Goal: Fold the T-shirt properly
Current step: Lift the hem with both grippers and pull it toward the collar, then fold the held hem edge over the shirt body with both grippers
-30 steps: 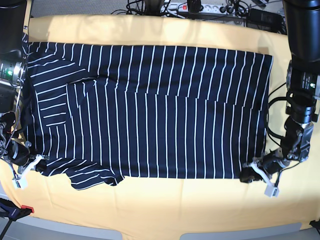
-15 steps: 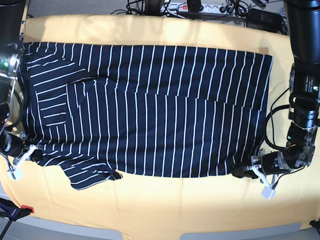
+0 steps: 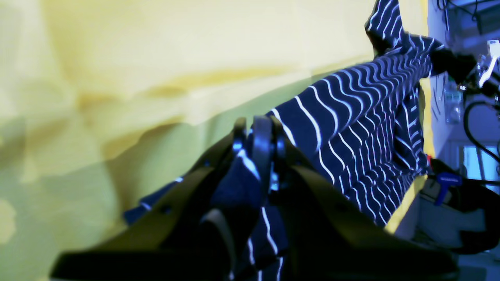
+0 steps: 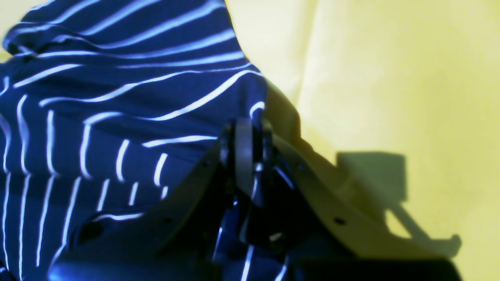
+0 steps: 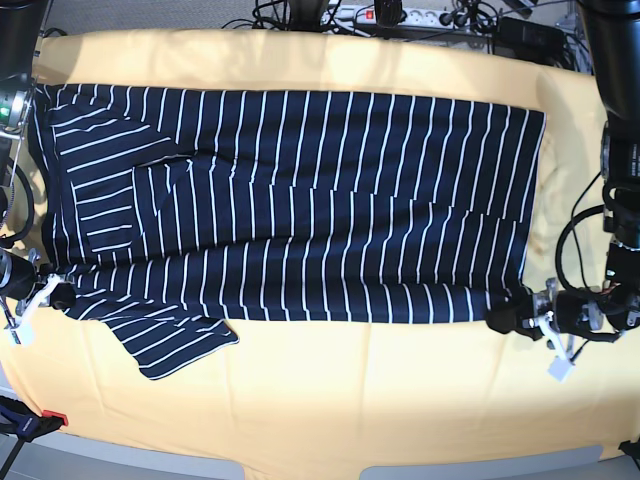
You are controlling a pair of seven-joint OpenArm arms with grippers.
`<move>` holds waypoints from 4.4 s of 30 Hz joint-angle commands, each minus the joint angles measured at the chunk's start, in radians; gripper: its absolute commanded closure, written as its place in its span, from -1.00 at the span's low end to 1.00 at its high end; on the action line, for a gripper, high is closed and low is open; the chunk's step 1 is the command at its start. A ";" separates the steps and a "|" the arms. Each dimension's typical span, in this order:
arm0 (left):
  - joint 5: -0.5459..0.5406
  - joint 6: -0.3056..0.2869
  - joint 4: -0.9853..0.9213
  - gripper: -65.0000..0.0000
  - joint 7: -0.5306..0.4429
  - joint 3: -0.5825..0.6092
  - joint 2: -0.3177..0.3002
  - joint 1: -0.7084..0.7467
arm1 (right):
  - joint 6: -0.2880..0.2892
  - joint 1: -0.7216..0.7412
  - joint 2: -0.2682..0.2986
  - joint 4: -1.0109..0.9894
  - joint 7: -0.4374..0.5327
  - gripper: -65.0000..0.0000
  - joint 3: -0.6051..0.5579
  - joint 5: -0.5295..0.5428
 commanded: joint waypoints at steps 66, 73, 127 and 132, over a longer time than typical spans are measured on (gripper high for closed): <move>-0.023 -0.006 0.208 1.00 0.247 -0.004 -0.102 -0.019 | -0.002 0.032 0.029 0.019 -0.213 1.00 0.007 0.122; -0.023 0.032 0.564 1.00 0.247 -0.004 -0.246 0.153 | -0.002 0.032 0.030 0.019 -0.213 1.00 0.007 0.123; 0.017 0.028 0.880 -0.11 0.190 -0.004 -0.403 0.598 | -0.176 0.062 -0.135 0.089 -0.035 -0.02 0.007 -0.027; 0.019 0.028 0.846 -0.11 0.190 -0.004 -0.403 0.615 | -0.238 0.019 -0.174 0.058 -0.005 -0.02 0.007 -0.086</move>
